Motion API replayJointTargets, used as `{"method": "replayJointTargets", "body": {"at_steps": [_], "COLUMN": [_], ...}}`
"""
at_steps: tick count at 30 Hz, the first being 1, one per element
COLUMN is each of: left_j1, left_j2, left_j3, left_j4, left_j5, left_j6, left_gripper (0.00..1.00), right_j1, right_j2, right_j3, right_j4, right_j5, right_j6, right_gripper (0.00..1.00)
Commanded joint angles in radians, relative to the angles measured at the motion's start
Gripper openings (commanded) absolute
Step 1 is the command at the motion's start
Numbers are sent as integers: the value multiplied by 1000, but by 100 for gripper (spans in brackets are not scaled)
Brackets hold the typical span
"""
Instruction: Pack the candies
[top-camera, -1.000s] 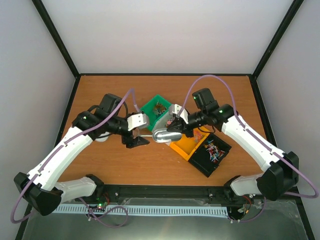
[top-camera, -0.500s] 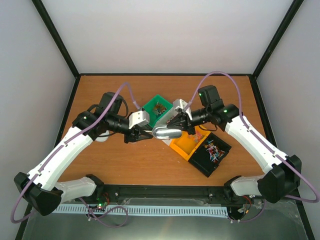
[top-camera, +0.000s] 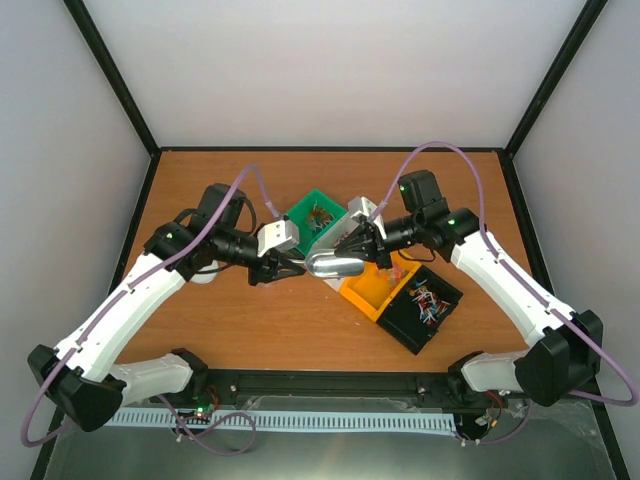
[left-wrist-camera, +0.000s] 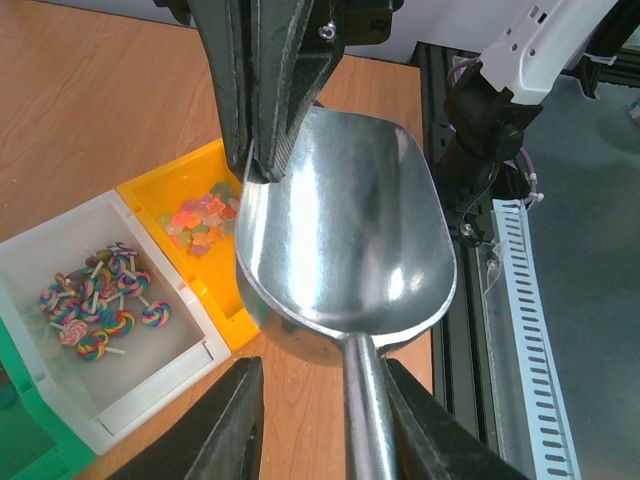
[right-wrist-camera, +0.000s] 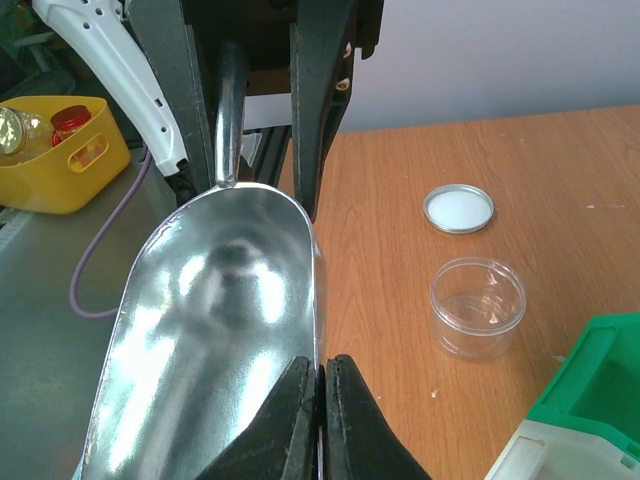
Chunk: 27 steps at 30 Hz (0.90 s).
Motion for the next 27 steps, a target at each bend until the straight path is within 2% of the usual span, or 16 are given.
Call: {"method": "replayJointTargets", "body": {"at_steps": [1, 9, 13, 17, 19, 20, 21, 23, 24, 25, 27], "left_j1": [5, 6, 6, 6, 6, 6, 6, 6, 6, 6, 6], "left_j2": [-26, -30, -31, -27, -23, -21, -17, -10, -7, -5, -1], "left_j3": [55, 60, 51, 60, 59, 59, 57, 54, 55, 58, 66], "left_j4": [-7, -5, 0, -7, -8, -6, 0, 8, 14, 14, 7], "left_j5": [-11, -20, -17, -5, -16, -38, -62, -129, -165, -201, -264], "left_j6": [-8, -15, -15, -9, -15, -25, -41, -66, -83, -96, -116], "left_gripper": [33, 30, 20, 2, 1, 1, 1, 1, 1, 1, 1], "right_j1": [-5, -8, -8, -12, -30, -47, -63, -99, -114, -126, -139], "right_j2": [-7, -5, -9, -3, 3, 9, 15, 30, 38, 46, 64], "right_j3": [-14, -12, -14, -12, -5, 2, 13, 34, 44, 54, 71], "right_j4": [22, 30, 34, 39, 49, 47, 36, 12, -1, -11, -23], "right_j5": [-27, -40, -48, -55, -69, -77, -77, -61, -45, -11, 96], "right_j6": [2, 15, 23, 31, 61, 70, 71, 73, 70, 66, 65], "right_gripper": [3, 3, 3, 3, 6, 12, 33, 64, 73, 77, 78]}}
